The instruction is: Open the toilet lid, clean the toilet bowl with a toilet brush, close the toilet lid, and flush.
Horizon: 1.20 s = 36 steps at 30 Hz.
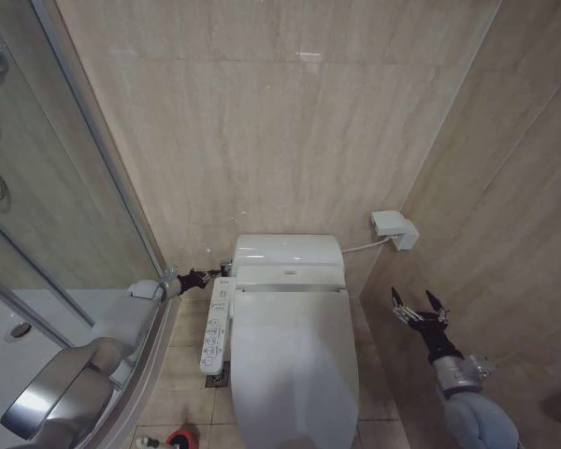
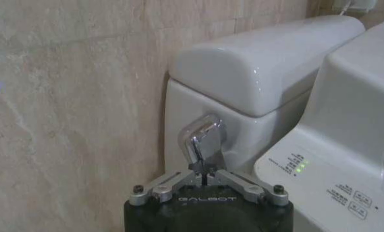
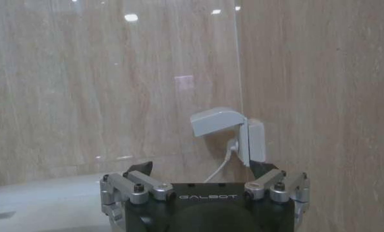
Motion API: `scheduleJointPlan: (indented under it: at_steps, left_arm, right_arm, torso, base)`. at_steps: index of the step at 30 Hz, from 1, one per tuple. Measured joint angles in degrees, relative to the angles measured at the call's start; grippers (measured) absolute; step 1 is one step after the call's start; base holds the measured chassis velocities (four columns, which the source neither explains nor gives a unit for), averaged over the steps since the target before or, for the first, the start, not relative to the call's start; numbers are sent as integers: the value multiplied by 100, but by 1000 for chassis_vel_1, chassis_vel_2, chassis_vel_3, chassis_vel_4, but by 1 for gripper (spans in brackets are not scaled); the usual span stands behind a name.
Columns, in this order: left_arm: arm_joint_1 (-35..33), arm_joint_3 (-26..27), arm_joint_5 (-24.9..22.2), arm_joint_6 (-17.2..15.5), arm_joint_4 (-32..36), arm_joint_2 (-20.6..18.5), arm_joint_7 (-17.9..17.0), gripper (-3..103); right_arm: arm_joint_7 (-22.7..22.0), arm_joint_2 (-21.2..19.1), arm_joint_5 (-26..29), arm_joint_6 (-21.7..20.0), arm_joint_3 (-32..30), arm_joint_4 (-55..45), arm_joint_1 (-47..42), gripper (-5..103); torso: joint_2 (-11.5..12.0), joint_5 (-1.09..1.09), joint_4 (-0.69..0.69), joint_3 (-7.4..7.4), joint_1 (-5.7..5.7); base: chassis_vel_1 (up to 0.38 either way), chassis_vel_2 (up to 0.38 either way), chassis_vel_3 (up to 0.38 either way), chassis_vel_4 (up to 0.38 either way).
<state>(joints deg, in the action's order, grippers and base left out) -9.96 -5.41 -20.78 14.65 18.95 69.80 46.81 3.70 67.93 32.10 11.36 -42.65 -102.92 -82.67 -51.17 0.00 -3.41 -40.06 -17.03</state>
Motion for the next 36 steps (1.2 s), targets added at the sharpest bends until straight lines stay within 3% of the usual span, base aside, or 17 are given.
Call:
scheduleJointPlan:
  at_steps: [36]
  left_arm:
    - [-53, 20, -25, 22, 191, -84, -21, 0]
  right_arm:
    - [0, 0, 0, 0, 0, 0, 0, 100]
  torso:
    - [0, 0, 0, 1, 0]
  base:
    - [0, 0, 0, 0]
